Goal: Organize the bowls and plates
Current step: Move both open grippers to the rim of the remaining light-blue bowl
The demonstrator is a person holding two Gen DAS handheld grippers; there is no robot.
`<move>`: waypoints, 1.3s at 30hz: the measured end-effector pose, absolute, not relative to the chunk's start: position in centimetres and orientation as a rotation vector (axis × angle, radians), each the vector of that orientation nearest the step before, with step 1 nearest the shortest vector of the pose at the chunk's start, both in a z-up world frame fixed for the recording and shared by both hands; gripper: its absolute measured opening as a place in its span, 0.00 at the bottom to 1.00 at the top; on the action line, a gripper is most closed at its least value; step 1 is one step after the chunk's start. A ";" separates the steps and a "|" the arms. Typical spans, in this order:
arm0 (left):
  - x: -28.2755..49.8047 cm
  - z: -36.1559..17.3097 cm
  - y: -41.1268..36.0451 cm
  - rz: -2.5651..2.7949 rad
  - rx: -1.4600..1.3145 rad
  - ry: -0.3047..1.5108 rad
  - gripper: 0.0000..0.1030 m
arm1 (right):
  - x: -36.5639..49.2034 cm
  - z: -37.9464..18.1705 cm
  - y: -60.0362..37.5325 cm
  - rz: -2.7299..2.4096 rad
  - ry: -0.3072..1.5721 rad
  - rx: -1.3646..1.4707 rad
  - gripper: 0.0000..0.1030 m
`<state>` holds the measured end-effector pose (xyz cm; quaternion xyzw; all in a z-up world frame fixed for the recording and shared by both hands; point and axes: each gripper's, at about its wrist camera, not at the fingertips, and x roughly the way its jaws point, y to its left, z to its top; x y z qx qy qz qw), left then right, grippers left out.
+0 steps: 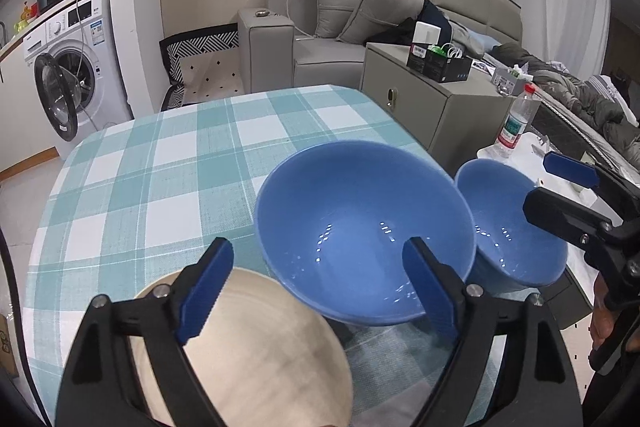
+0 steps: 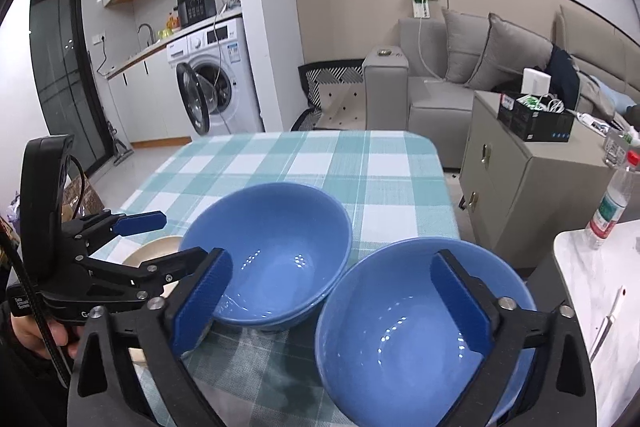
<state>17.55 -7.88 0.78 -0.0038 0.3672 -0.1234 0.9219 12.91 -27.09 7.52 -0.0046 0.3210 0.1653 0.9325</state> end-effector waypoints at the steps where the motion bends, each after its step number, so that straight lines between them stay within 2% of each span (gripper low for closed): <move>1: 17.4 0.9 -8.1 -0.257 -0.011 0.751 0.90 | 12.6 7.7 -27.4 0.330 0.656 -0.006 0.99; 2: 17.3 1.1 -8.2 -0.256 -0.012 0.746 0.99 | 12.3 7.8 -27.6 0.319 0.657 -0.006 0.99; 3: 17.1 1.2 -8.4 -0.257 -0.010 0.733 1.00 | 12.0 7.9 -27.8 0.305 0.656 -0.009 0.99; 18: 15.4 2.2 -11.9 -0.290 -0.001 0.714 1.00 | 9.2 8.7 -32.0 0.251 0.610 0.016 0.99; 39: 15.0 0.9 -16.6 -0.336 0.021 0.757 1.00 | 10.5 6.6 -37.9 0.179 0.680 0.100 0.99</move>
